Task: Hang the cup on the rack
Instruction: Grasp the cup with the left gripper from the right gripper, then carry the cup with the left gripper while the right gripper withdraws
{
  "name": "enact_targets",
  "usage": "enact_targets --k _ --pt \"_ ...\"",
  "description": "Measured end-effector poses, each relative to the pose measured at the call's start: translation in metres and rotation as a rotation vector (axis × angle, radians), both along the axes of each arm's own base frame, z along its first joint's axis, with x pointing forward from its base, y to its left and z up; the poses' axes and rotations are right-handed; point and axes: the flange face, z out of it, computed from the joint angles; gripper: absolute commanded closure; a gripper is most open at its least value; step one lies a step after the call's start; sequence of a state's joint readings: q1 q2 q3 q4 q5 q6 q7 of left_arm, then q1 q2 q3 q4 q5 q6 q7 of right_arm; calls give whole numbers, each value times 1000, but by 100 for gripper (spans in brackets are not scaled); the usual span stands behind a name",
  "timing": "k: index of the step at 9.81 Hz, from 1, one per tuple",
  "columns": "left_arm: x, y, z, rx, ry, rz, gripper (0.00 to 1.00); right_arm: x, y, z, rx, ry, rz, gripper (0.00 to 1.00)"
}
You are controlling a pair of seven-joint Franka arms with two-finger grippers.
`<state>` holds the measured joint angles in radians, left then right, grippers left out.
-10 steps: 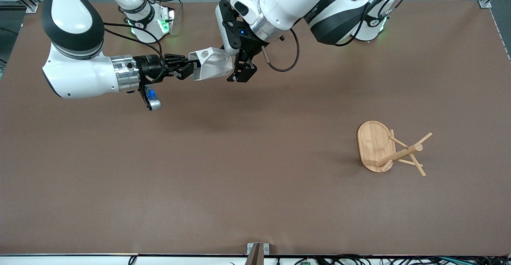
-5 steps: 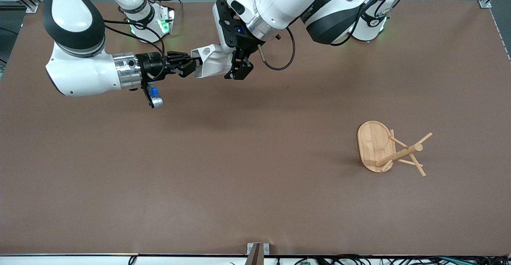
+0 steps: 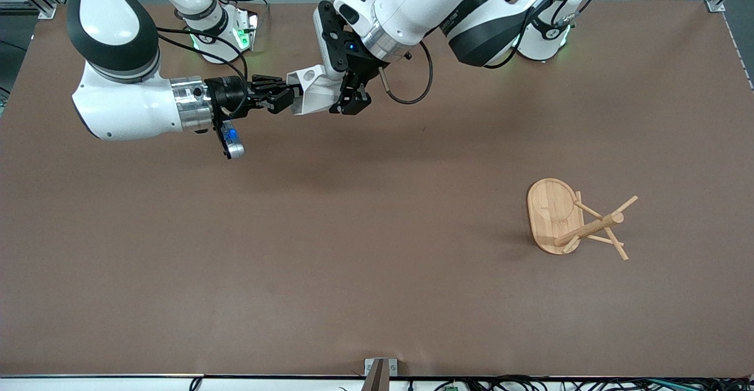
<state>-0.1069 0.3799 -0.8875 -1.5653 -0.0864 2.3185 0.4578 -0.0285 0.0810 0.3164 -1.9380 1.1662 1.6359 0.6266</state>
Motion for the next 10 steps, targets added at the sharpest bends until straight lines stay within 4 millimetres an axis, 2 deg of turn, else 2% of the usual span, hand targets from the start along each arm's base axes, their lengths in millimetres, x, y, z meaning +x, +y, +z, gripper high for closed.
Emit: enact_targets --k 6,8,10 --pt "2 2 1 1 -2 4 100 0 1 0 4 -1 -8 99" --pt "3 5 1 10 -1 1 100 0 5 0 4 -3 -14 0" --pt "12 14 -4 29 6 11 100 -2 6 6 14 0 -9 0"
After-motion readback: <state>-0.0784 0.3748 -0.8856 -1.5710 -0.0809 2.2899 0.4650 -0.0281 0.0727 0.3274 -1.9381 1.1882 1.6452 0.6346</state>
